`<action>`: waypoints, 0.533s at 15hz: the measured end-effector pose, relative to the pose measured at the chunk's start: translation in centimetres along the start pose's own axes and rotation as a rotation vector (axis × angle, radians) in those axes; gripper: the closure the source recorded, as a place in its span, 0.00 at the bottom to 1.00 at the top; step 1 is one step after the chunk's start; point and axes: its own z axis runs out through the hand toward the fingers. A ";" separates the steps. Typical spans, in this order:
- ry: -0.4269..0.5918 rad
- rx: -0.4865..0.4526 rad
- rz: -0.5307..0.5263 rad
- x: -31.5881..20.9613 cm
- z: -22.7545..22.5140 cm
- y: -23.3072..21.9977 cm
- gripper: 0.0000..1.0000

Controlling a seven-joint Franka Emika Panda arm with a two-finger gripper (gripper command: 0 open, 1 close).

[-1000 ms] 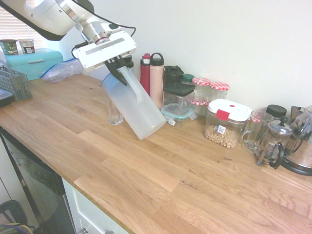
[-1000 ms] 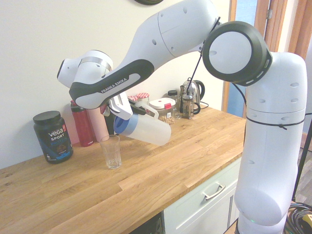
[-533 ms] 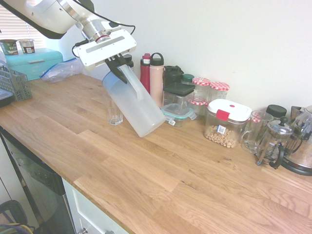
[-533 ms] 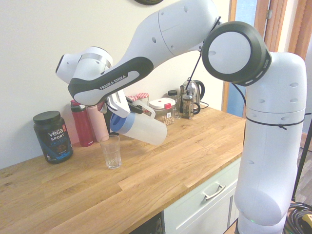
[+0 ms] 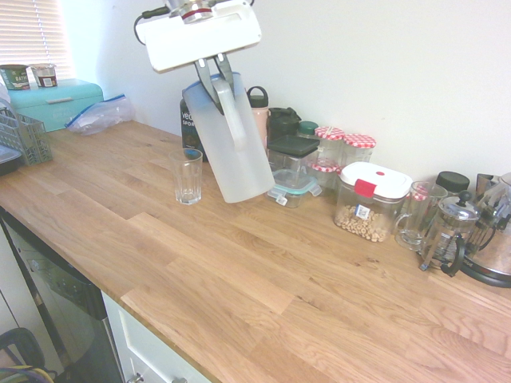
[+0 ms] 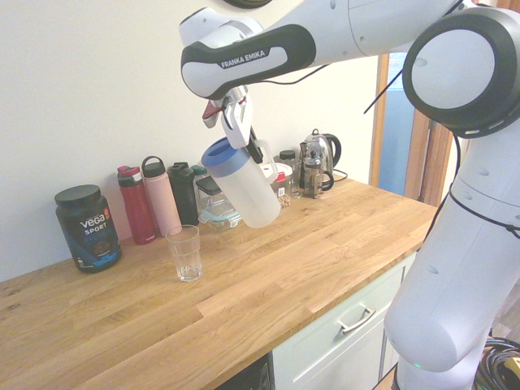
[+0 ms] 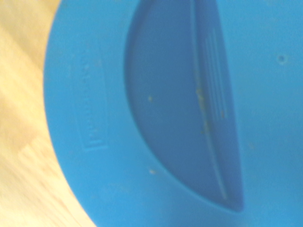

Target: Pour me some water

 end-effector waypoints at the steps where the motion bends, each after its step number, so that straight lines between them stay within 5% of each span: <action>1: -0.011 0.041 0.049 0.3 1.4 1.5 1.00; 8: -0.069 0.241 0.428 -0.1 9.8 9.4 1.00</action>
